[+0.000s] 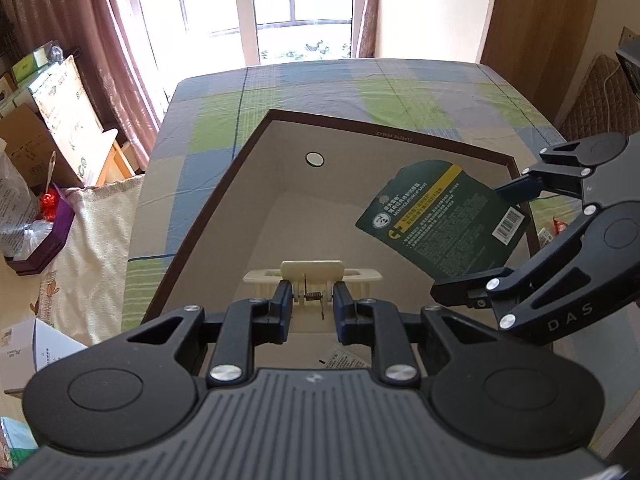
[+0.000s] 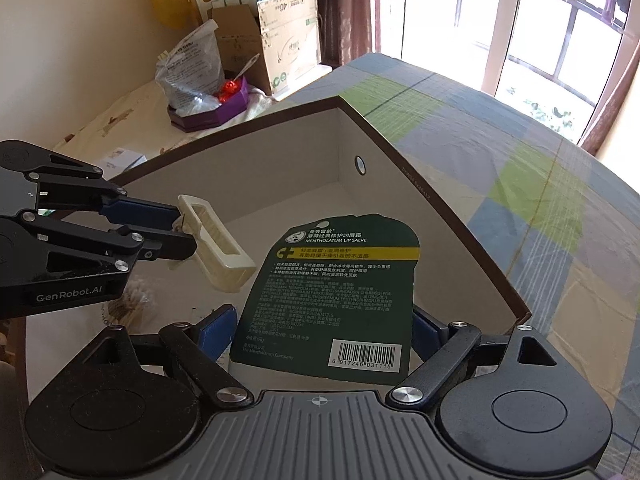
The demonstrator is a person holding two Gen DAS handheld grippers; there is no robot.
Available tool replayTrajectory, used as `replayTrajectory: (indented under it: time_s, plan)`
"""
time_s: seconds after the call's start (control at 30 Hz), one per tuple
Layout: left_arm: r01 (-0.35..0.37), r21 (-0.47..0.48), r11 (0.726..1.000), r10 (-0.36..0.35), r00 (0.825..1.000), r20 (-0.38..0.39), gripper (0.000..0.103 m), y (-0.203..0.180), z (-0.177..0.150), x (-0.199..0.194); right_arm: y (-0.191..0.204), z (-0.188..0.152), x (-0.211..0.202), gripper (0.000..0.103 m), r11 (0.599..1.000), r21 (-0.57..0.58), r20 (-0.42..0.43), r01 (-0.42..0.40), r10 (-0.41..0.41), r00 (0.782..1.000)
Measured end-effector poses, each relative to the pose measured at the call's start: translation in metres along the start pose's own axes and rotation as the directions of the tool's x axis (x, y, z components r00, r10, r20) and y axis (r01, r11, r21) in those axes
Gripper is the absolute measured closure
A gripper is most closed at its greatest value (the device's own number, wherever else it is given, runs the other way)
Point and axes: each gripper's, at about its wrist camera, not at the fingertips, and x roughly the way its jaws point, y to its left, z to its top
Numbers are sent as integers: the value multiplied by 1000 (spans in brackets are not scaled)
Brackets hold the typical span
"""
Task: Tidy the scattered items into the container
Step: 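Carry the clip and green card into the box and open both tools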
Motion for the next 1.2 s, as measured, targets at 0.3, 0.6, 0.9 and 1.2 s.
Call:
replayTrajectory:
  time_s: [0.3, 0.6, 0.9, 1.2]
  plan:
    - [9, 13, 1000, -8, 999, -34, 86, 1, 0, 28, -10, 2, 21, 12, 999, -24, -61, 27, -28, 998]
    - [5, 50, 999, -3, 999, -45, 86, -8, -1, 43, -3, 0, 28, 12, 996, -71, -76, 63, -68, 995]
    - [-2, 55, 998, 6, 998, -55, 85, -9, -2, 51, -2, -2, 30, 12, 994, -87, -79, 70, -77, 994]
    - [-42, 40, 998, 43, 999, -31, 42, -6, 1, 49, 1, -3, 30, 12, 991, -112, -86, 70, -80, 993]
